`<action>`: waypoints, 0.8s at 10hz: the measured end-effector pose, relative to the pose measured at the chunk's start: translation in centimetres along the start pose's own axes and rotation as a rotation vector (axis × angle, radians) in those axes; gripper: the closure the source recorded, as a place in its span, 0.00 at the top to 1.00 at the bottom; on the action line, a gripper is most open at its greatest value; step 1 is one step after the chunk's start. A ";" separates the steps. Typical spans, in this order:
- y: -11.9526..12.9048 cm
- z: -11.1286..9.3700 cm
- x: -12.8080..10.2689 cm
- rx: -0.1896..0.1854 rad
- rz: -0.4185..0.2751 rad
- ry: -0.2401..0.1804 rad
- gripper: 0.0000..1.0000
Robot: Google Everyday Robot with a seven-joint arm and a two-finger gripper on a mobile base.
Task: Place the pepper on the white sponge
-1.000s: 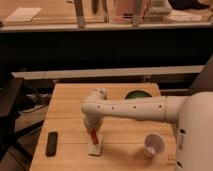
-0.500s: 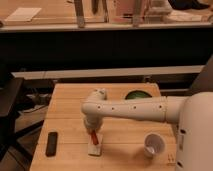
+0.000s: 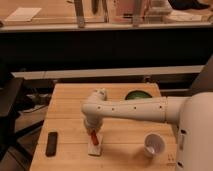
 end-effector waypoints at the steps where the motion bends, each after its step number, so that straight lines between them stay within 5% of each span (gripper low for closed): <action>1: 0.0 0.1 -0.1 0.001 -0.001 -0.001 0.18; 4: 0.0 0.1 -0.2 0.002 -0.007 -0.001 0.24; 8: 0.0 0.2 -0.3 0.002 -0.012 -0.002 0.19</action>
